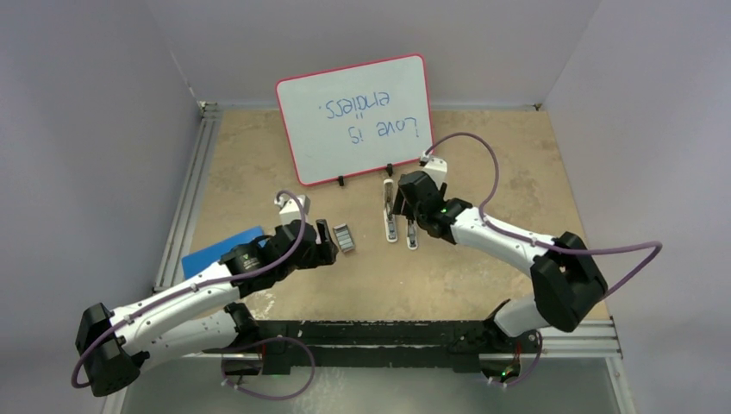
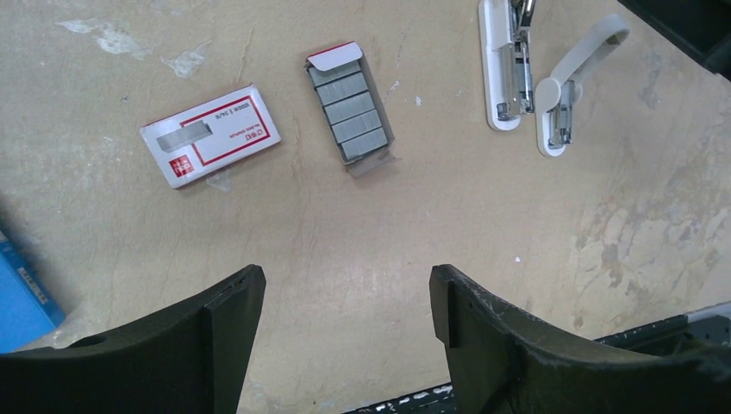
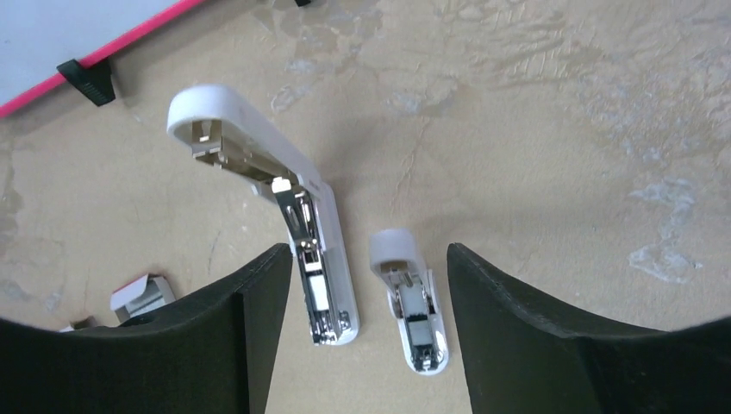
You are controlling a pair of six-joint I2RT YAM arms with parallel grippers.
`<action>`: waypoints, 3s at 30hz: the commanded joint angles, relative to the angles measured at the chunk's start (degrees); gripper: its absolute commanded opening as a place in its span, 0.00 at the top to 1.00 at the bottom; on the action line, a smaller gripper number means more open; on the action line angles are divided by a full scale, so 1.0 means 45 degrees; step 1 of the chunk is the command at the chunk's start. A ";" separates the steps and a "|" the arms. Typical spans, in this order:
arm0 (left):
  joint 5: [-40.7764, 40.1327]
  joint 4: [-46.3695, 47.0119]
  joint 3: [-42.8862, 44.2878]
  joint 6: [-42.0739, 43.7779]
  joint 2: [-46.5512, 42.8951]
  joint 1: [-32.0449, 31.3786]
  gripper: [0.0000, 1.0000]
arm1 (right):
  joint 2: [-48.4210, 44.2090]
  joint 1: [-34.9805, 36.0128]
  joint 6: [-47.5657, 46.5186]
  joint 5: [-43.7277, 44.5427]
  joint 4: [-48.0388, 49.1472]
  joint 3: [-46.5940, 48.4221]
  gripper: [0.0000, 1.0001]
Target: Load the staples into the stapler
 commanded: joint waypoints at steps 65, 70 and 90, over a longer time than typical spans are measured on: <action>0.4269 1.1935 0.1638 -0.4467 1.1981 -0.1124 0.73 | 0.0342 -0.0546 -0.1927 -0.1634 0.0241 -0.0672 0.63; 0.4015 1.1717 0.1944 -0.4576 1.2317 -0.1105 0.78 | 0.0251 -0.0534 -0.1890 -0.1730 0.0306 -0.0768 0.65; 0.2878 1.0192 0.3081 -0.4488 1.3196 -0.1104 0.94 | -0.0210 -0.0534 -0.1733 -0.2197 0.0384 -0.1172 0.72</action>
